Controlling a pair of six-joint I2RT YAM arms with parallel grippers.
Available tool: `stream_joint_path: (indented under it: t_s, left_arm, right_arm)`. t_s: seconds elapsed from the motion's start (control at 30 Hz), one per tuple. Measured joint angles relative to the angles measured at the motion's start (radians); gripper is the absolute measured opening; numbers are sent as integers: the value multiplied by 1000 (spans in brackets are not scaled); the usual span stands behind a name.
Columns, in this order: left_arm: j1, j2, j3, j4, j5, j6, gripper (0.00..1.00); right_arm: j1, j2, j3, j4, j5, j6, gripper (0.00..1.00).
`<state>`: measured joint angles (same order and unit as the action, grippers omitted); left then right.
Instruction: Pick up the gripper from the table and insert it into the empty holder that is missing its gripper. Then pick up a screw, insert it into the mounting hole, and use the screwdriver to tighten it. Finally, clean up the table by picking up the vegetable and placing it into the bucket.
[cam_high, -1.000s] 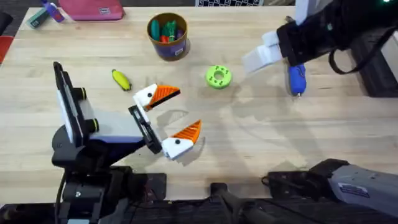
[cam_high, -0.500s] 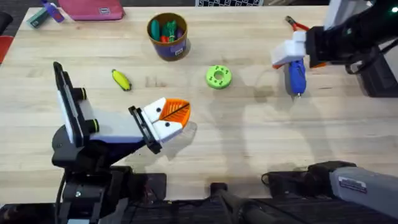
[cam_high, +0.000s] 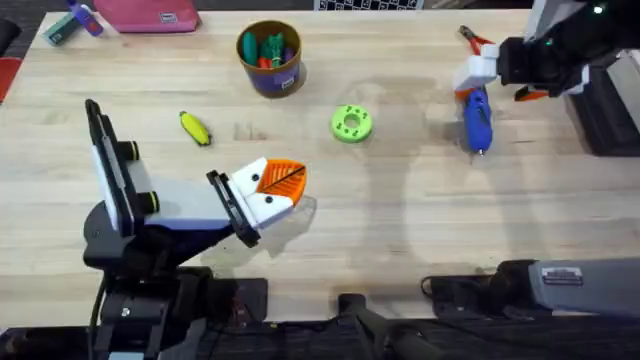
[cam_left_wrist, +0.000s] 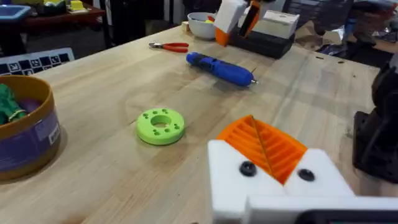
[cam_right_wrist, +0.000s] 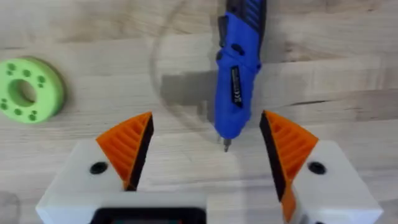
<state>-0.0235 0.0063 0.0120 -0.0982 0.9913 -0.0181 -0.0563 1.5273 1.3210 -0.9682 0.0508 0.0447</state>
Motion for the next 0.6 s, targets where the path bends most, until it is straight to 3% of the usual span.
stream_joint_path:
  t_s: [0.07,0.17,0.6]
  left_arm:
    - [0,0,0,0,0,0,11]
    - [0,0,0,0,0,0,11]
    - [0,0,0,0,0,0,11]
  right_arm:
    - [-13,92,86,-1,24,-19,994]
    - [-31,150,128,9,33,-26,994]
    - [-90,395,134,114,39,-75,991]
